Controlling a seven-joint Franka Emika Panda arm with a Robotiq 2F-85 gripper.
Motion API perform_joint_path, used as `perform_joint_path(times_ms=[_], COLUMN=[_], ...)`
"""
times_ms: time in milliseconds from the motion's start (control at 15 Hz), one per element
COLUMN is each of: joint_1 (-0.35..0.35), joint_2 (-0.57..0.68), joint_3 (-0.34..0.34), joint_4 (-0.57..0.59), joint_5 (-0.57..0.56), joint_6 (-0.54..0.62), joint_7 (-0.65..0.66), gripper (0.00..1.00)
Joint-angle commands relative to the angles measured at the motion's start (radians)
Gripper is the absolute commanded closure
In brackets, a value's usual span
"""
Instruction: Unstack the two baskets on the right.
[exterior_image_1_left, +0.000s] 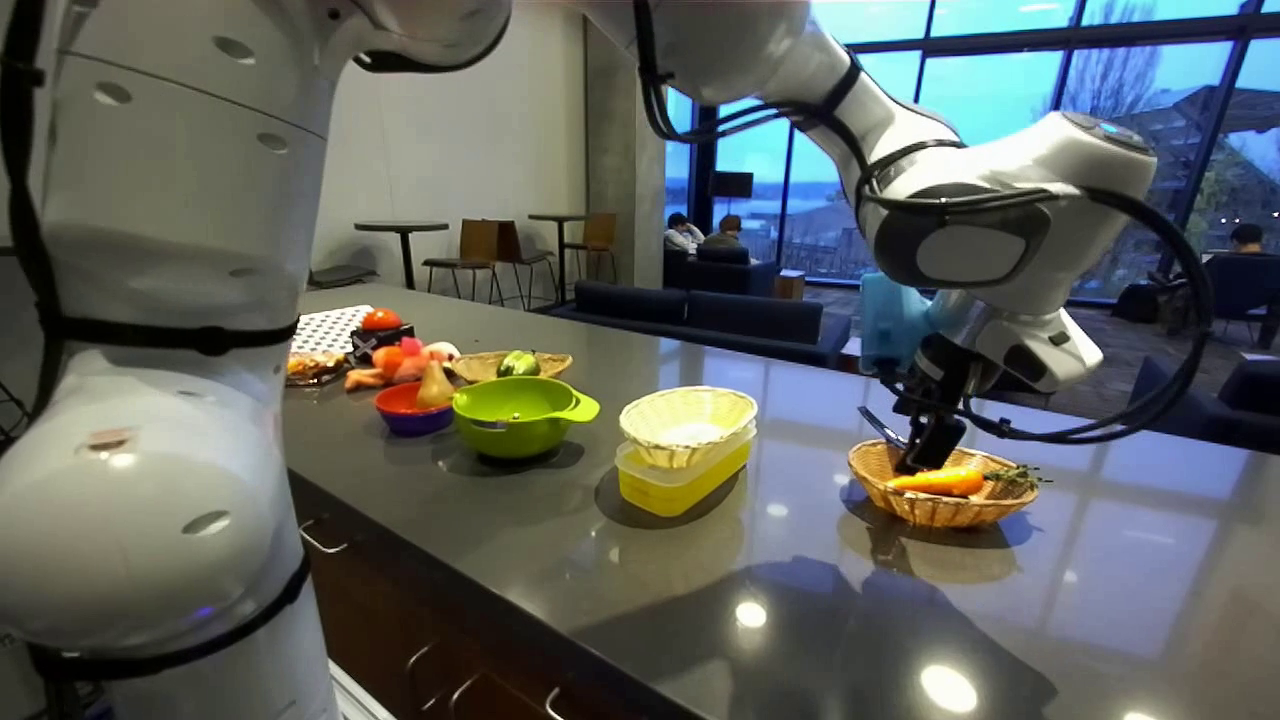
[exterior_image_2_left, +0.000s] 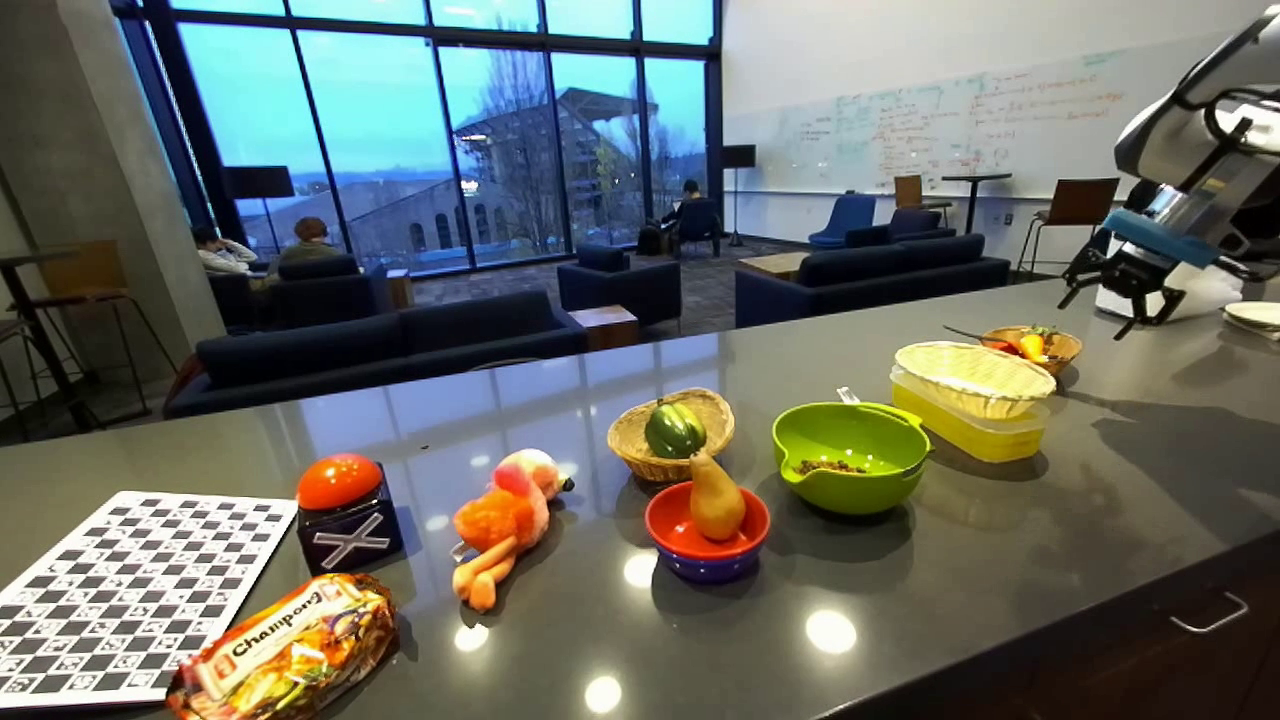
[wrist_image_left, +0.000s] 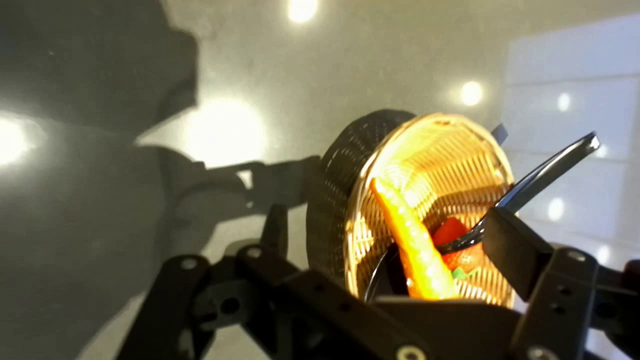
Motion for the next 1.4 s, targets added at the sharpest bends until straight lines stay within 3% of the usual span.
perform_joint_path(times_ms=[0,333,600,1000,1333], joint_1=[0.039,0.087,0.119,0.165,0.213], joint_2=[-0.232,-0.456,-0.563,-0.633,-0.659], joint_3=[-0.001,0.035,0.1,0.229,0.295], joint_4=[-0.151,-0.254,-0.306,-0.347,-0.372], joint_5=[-0.112,-0.222,-0.312,-0.483,-0.54], joint_6=[-0.084,-0.184,-0.234,-0.31,-0.355], joint_7=[0.035,0.076,0.127,0.207,0.212], gripper=[0.0,0.0,0.0,0.0,0.0])
